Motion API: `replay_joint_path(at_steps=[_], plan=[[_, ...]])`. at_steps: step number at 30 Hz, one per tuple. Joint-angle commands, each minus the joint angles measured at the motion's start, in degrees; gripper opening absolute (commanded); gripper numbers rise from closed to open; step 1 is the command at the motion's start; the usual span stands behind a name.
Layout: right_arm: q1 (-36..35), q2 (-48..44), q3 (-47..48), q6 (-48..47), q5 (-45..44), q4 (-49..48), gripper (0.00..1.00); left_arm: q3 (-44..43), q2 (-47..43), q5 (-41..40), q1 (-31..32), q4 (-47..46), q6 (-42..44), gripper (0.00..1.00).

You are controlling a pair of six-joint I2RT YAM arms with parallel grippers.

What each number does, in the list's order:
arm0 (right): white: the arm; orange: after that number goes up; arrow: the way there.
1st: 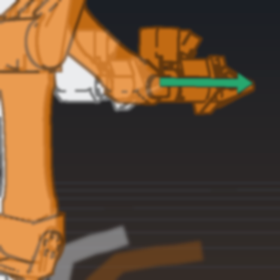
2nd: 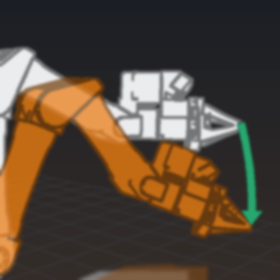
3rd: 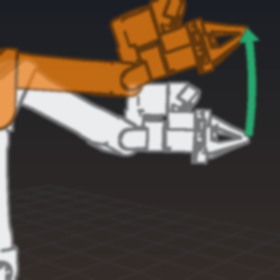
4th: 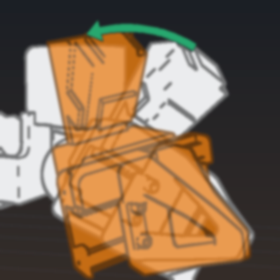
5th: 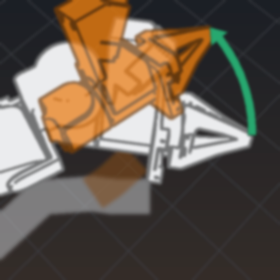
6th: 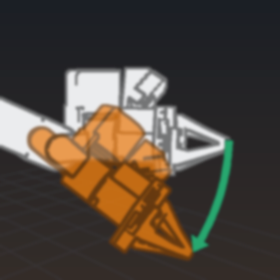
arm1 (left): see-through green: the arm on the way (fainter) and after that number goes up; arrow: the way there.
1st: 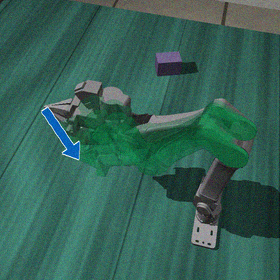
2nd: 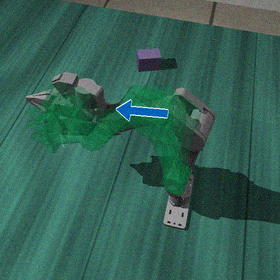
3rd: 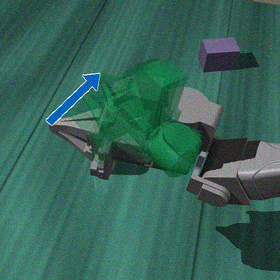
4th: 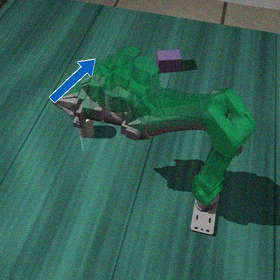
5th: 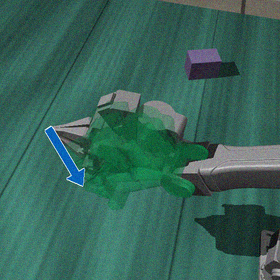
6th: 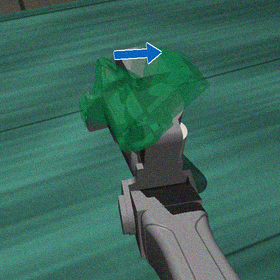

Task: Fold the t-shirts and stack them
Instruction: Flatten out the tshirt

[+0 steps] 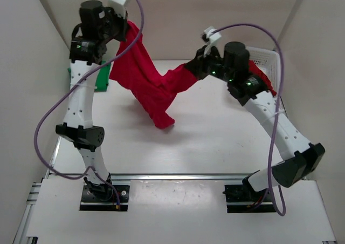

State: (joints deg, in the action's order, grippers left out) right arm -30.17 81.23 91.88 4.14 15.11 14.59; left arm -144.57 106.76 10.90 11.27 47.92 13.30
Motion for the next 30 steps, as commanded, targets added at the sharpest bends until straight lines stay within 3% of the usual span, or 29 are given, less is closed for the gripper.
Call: replay_joint_path(at_steps=[1, 5, 8, 9, 13, 17, 24, 30], plan=[[-5.8, 4.1, 2.4, 1.8, 8.3, -2.5, 0.0, 1.3, 3.3, 2.1, 3.2, -1.4, -1.7, 0.0], [-13.0, 12.9, 15.9, -3.4, 10.7, 5.1, 0.0, -0.1, 5.3, 17.4, 8.4, 0.2, -1.4, 0.0], [-12.8, 13.1, 16.6, -2.6, 12.7, 2.6, 0.0, -0.1, 4.6, 25.5, 11.7, 0.2, -1.1, 0.01], [-13.1, 12.6, 15.9, -2.5, 12.1, 1.2, 0.05, -0.7, 4.8, 27.5, 12.1, 0.3, -1.5, 0.01], [-12.6, 7.4, 11.0, -3.8, 6.9, -1.0, 0.4, -1.5, 3.2, 33.2, 12.2, -1.9, -3.9, 0.02], [-11.4, 0.8, 5.9, -3.7, 0.8, -6.5, 0.53, -1.8, 1.1, 35.9, 11.7, -3.4, -5.7, 0.04], [-8.9, -3.8, 3.1, -7.0, -6.9, -12.6, 0.52, -3.3, -0.8, 37.4, 8.4, -5.2, -7.2, 0.04], [0.2, -3.8, -1.6, 1.2, -4.2, -10.8, 0.55, 5.6, -0.9, 30.9, 3.5, -2.2, -4.7, 0.08]])
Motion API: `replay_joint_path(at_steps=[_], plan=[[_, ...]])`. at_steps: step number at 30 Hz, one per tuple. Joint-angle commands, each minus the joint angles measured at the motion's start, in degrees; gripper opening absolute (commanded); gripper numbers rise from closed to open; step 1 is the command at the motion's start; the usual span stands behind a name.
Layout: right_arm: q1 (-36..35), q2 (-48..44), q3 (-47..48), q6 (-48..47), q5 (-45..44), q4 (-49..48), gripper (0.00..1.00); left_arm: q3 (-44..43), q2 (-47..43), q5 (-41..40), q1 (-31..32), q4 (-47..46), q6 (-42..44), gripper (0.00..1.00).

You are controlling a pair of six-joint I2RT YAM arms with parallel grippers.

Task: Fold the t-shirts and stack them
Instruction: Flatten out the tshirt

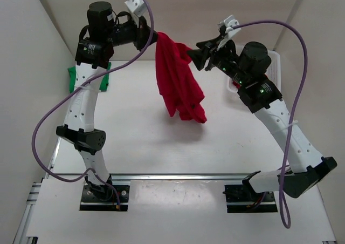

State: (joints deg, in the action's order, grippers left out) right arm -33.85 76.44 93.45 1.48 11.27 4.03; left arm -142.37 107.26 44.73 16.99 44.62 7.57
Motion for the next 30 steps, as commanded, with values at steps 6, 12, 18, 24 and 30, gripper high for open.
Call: replay_joint_path(at_steps=[6, 12, 18, 24, 30], plan=[[6.6, 6.8, -2.1, 3.6, -1.4, 10.1, 0.64, 19.7, 3.8, -20.1, -2.5, 1.3, 7.8, 0.57], [7.3, 14.4, 0.7, 3.5, -3.7, 20.9, 0.72, 18.9, 13.1, -44.9, -5.6, 5.2, 5.8, 0.77], [0.9, 17.5, -12.0, -6.5, -10.5, 24.4, 0.74, 28.4, 2.0, -34.1, -10.2, 4.5, 5.3, 0.81], [-2.5, 24.7, -17.4, -4.5, -13.4, 24.4, 0.76, 44.5, -4.2, -32.6, -9.3, 3.5, 3.3, 0.81], [0.5, 32.8, -15.9, 0.4, -11.7, 23.2, 0.69, 52.9, -6.3, -30.1, -9.3, 2.6, 2.0, 0.8]])
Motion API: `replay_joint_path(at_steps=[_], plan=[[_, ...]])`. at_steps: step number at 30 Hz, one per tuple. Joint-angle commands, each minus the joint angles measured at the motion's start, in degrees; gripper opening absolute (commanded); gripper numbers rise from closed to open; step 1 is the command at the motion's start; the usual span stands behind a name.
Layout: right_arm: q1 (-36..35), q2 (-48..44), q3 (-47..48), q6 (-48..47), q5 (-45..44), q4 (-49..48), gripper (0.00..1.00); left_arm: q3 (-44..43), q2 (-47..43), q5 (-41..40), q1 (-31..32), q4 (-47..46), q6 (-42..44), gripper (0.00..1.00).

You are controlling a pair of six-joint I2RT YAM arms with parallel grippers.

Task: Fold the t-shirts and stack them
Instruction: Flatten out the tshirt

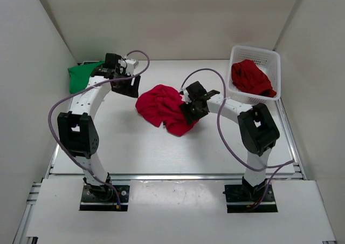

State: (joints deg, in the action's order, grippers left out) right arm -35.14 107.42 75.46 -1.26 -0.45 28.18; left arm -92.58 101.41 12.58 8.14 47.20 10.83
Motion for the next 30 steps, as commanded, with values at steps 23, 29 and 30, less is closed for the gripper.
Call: replay_joint_path(at_steps=[23, 29, 30], plan=[[2.2, -13.9, 10.9, -0.5, 28.0, 0.7, 0.0, -0.9, 19.5, 4.4, 7.4, -3.2, -0.3, 0.08], [6.7, -21.1, 15.9, 5.7, 32.8, -0.8, 0.0, -5.6, 10.5, 4.2, 2.9, 3.2, 5.3, 0.0], [7.1, -23.4, 15.4, 7.3, 33.5, -0.6, 0.0, -6.5, 7.9, 4.6, 2.5, 5.1, 5.9, 0.0]])
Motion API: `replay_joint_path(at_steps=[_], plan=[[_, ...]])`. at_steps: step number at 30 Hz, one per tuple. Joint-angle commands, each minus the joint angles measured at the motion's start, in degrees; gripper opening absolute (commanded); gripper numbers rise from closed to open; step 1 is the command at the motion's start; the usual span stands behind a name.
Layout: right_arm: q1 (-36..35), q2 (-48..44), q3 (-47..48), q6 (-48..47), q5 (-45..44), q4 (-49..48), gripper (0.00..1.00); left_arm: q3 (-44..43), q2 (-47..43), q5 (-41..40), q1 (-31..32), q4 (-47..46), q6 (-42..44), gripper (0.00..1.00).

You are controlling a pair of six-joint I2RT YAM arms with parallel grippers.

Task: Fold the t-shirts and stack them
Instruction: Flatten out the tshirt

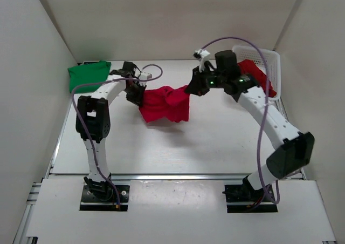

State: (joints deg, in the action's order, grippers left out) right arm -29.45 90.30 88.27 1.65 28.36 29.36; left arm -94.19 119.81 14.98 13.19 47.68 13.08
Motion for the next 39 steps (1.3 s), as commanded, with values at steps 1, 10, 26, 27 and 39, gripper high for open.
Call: replay_joint_path(at_steps=[1, 10, 26, 27, 39], plan=[[1.3, -8.2, 2.0, 6.2, 5.7, -2.1, 0.0, -6.6, -13.4, 2.8, -3.3, 6.5, 5.1, 0.0], [13.9, -14.3, -16.2, 24.2, 22.9, -20.2, 0.0, -14.3, -17.8, 4.6, -3.4, 8.9, 10.0, 0.01], [14.2, 7.6, -1.2, 20.6, -6.4, 3.4, 0.78, -19.5, -3.3, -9.9, -6.1, 12.4, 4.6, 0.99], [13.8, 7.3, -2.5, 21.0, -7.2, 5.0, 0.71, -18.0, -5.1, -9.2, -6.9, 11.7, 4.4, 0.98], [-5.0, 15.5, -5.1, 10.9, -20.6, 12.1, 0.81, 0.5, -13.4, -10.7, -14.3, 3.8, 0.7, 0.98]])
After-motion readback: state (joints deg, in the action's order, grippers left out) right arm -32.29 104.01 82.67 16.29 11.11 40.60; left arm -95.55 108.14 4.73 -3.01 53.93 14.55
